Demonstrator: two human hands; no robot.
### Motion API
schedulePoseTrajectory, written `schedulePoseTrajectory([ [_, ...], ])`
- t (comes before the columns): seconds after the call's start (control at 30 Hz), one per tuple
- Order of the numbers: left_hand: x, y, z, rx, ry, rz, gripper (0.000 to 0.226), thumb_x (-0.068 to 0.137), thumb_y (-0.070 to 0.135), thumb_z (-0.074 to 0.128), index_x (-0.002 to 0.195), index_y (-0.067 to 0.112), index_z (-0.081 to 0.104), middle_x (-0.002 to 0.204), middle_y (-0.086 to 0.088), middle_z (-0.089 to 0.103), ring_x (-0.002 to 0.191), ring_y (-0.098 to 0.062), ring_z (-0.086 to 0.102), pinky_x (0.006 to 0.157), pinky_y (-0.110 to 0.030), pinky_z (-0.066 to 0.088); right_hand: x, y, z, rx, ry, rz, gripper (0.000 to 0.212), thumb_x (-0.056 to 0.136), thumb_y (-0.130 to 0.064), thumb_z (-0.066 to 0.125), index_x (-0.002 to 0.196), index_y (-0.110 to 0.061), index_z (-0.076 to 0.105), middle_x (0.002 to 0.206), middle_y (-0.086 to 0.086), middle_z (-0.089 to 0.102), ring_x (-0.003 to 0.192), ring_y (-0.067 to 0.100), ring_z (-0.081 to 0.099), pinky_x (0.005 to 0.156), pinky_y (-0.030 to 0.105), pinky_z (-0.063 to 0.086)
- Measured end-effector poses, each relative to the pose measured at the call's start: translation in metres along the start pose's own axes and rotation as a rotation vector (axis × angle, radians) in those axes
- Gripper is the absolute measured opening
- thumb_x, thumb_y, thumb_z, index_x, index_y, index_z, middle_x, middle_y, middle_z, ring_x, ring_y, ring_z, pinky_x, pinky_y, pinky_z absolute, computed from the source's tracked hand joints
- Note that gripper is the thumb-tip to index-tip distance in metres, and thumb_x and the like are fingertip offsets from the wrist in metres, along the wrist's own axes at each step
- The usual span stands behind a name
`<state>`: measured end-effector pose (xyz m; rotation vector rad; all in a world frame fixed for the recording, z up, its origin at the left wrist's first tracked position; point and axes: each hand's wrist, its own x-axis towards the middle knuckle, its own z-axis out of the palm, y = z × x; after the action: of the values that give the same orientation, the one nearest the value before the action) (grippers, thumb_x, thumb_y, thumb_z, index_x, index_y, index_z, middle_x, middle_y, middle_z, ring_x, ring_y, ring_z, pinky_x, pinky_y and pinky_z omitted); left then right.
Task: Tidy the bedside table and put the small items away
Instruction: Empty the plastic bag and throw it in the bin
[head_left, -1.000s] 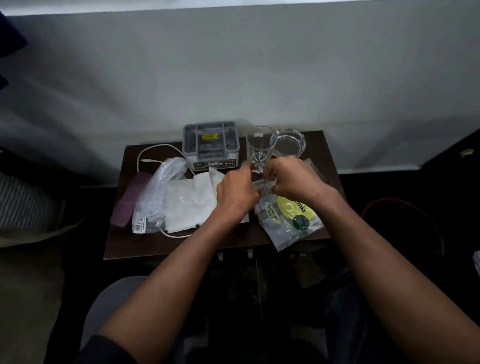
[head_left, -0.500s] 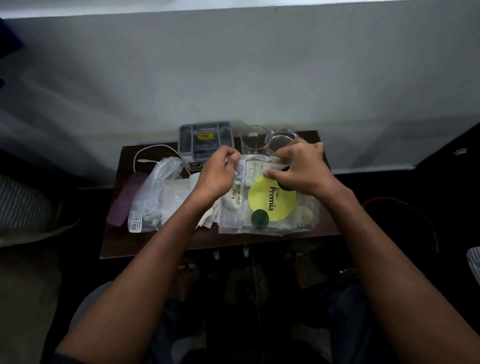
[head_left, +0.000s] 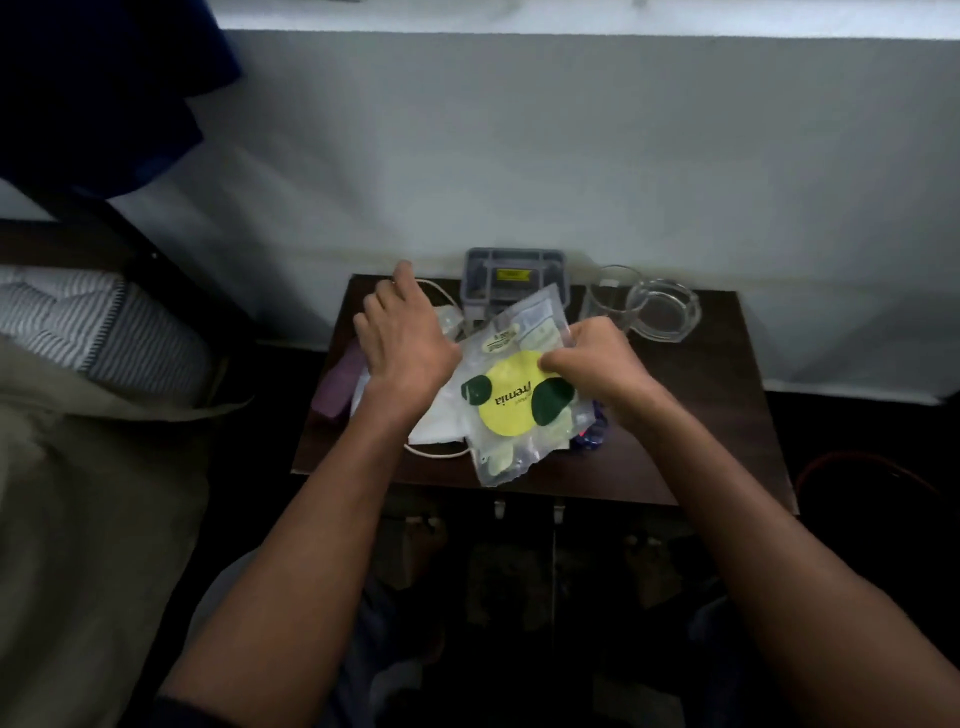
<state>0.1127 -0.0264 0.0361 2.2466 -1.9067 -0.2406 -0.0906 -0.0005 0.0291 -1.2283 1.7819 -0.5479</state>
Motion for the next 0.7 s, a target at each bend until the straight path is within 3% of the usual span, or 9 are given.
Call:
schedulePoseTrajectory([
  [0.07, 0.003, -0.011, 0.002, 0.050, -0.061, -0.008, 0.101, 0.083, 0.027, 0.085, 0.159, 0.007, 0.021, 0.151, -0.024, 0.050, 0.139, -0.043, 0.049, 0.113, -0.051, 0.038, 0.004, -0.004, 0.010, 0.057, -0.012, 0.039, 0.005, 0.088, -0.006, 0.075, 0.092, -0.003, 0.076, 0.098, 0.016, 0.080, 0.090, 0.032, 0.080, 0.088, 0.054, 0.065],
  [0.13, 0.008, -0.019, 0.005, 0.065, -0.098, 0.011, 0.098, 0.084, 0.019, 0.081, 0.159, 0.006, 0.019, 0.146, -0.024, 0.056, 0.136, -0.044, 0.053, 0.109, -0.051, 0.039, 0.006, -0.007, 0.017, 0.108, -0.053, 0.068, 0.004, 0.091, -0.008, 0.076, 0.095, -0.009, 0.075, 0.101, 0.013, 0.079, 0.091, 0.027, 0.078, 0.090, 0.049, 0.065],
  [0.27, 0.011, -0.033, -0.001, -0.070, -0.102, 0.019, 0.074, 0.088, 0.007, 0.069, 0.152, 0.010, 0.031, 0.132, -0.021, 0.065, 0.121, -0.045, 0.064, 0.086, -0.047, 0.046, 0.010, -0.011, 0.025, 0.162, -0.087, 0.104, 0.010, 0.093, -0.002, 0.073, 0.103, -0.003, 0.073, 0.110, 0.017, 0.077, 0.101, 0.032, 0.075, 0.095, 0.048, 0.062],
  [0.37, 0.007, -0.033, -0.022, -0.125, 0.060, 0.056, 0.049, 0.089, 0.018, 0.066, 0.137, 0.015, 0.055, 0.129, -0.012, 0.065, 0.115, -0.040, 0.066, 0.088, -0.047, 0.052, 0.015, -0.010, 0.025, 0.198, -0.125, 0.166, 0.010, 0.093, 0.002, 0.070, 0.101, -0.004, 0.069, 0.110, 0.018, 0.075, 0.094, 0.031, 0.074, 0.078, 0.041, 0.065],
  [0.47, -0.001, -0.028, -0.037, -0.255, 0.304, 0.188, 0.034, 0.085, 0.020, 0.061, 0.118, 0.019, 0.070, 0.117, -0.004, 0.066, 0.096, -0.035, 0.069, 0.074, -0.039, 0.050, 0.022, -0.008, 0.024, 0.177, -0.187, 0.220, 0.026, 0.091, -0.004, 0.072, 0.116, 0.000, 0.066, 0.112, 0.018, 0.073, 0.094, 0.029, 0.071, 0.075, 0.037, 0.062],
  [0.53, -0.011, -0.024, -0.042, -0.431, 0.407, 0.301, 0.030, 0.082, 0.020, 0.059, 0.107, 0.021, 0.074, 0.106, 0.002, 0.067, 0.079, -0.027, 0.065, 0.065, -0.029, 0.048, 0.024, -0.006, 0.024, 0.191, -0.208, 0.235, 0.034, 0.089, -0.007, 0.073, 0.121, 0.001, 0.065, 0.113, 0.017, 0.072, 0.087, 0.029, 0.066, 0.065, 0.031, 0.054],
  [0.57, -0.016, -0.024, -0.044, -0.499, 0.471, 0.351, 0.030, 0.080, 0.019, 0.058, 0.104, 0.021, 0.076, 0.101, 0.004, 0.067, 0.073, -0.019, 0.060, 0.061, -0.024, 0.044, 0.025, -0.005, 0.024, 0.208, -0.215, 0.239, 0.036, 0.088, -0.007, 0.072, 0.123, 0.001, 0.065, 0.113, 0.017, 0.073, 0.088, 0.030, 0.067, 0.067, 0.032, 0.056],
  [0.63, -0.020, -0.023, -0.048, -0.577, 0.639, 0.413, 0.031, 0.079, 0.015, 0.057, 0.102, 0.019, 0.077, 0.095, 0.006, 0.064, 0.070, -0.007, 0.049, 0.058, -0.012, 0.035, 0.026, -0.002, 0.021, 0.227, -0.230, 0.239, 0.037, 0.088, -0.005, 0.070, 0.125, -0.001, 0.066, 0.114, 0.018, 0.077, 0.101, 0.035, 0.074, 0.090, 0.046, 0.063],
  [0.7, -0.022, -0.024, -0.050, -0.676, 0.730, 0.467, 0.032, 0.077, 0.008, 0.057, 0.101, 0.014, 0.077, 0.092, 0.007, 0.061, 0.070, -0.008, 0.049, 0.058, -0.015, 0.038, 0.025, -0.001, 0.018, 0.231, -0.268, 0.214, 0.032, 0.091, -0.001, 0.067, 0.122, -0.007, 0.071, 0.112, 0.014, 0.081, 0.107, 0.035, 0.076, 0.102, 0.055, 0.059],
])
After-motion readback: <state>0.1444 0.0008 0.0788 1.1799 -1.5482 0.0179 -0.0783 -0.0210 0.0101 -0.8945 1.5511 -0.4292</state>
